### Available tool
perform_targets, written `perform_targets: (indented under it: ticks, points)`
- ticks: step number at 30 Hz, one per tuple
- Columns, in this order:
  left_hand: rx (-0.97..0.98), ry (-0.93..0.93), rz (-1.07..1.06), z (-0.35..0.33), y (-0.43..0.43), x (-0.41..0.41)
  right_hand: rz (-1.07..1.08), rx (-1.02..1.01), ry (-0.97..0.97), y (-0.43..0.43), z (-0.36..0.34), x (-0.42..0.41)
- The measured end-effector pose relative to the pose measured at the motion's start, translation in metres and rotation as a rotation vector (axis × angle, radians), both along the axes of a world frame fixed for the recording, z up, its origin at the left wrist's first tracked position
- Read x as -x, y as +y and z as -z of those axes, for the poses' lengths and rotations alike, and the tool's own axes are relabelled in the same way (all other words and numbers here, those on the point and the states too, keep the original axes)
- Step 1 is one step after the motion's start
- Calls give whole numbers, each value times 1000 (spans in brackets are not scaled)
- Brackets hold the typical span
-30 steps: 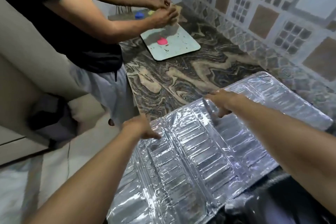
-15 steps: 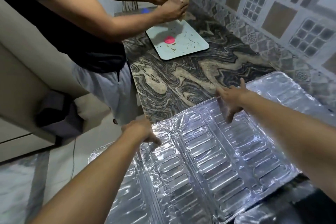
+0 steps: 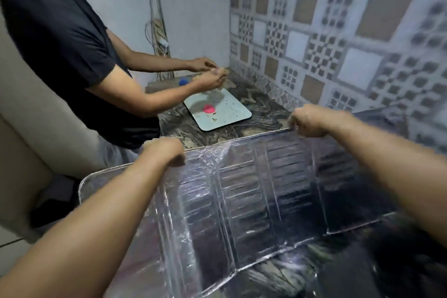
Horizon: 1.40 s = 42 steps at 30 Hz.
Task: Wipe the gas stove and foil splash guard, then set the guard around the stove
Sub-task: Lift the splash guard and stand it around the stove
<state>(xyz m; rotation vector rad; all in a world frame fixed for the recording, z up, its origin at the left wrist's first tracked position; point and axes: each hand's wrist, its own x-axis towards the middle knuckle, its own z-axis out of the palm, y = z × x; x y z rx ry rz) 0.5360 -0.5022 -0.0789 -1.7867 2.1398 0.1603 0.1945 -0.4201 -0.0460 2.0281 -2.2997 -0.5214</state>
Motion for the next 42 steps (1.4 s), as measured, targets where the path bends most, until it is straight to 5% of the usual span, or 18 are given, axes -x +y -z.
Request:
perform_targets:
  ticks: [10,19,42]
  points:
    - [325,313,212,-129,46,41,157,368,-152,126,-137,12]
    - [491,555,459,-185,101,133,339,563,-14,263,-206,46]
    - [537,787,952,-158,233,349,771,537,-76,485,-175,129]
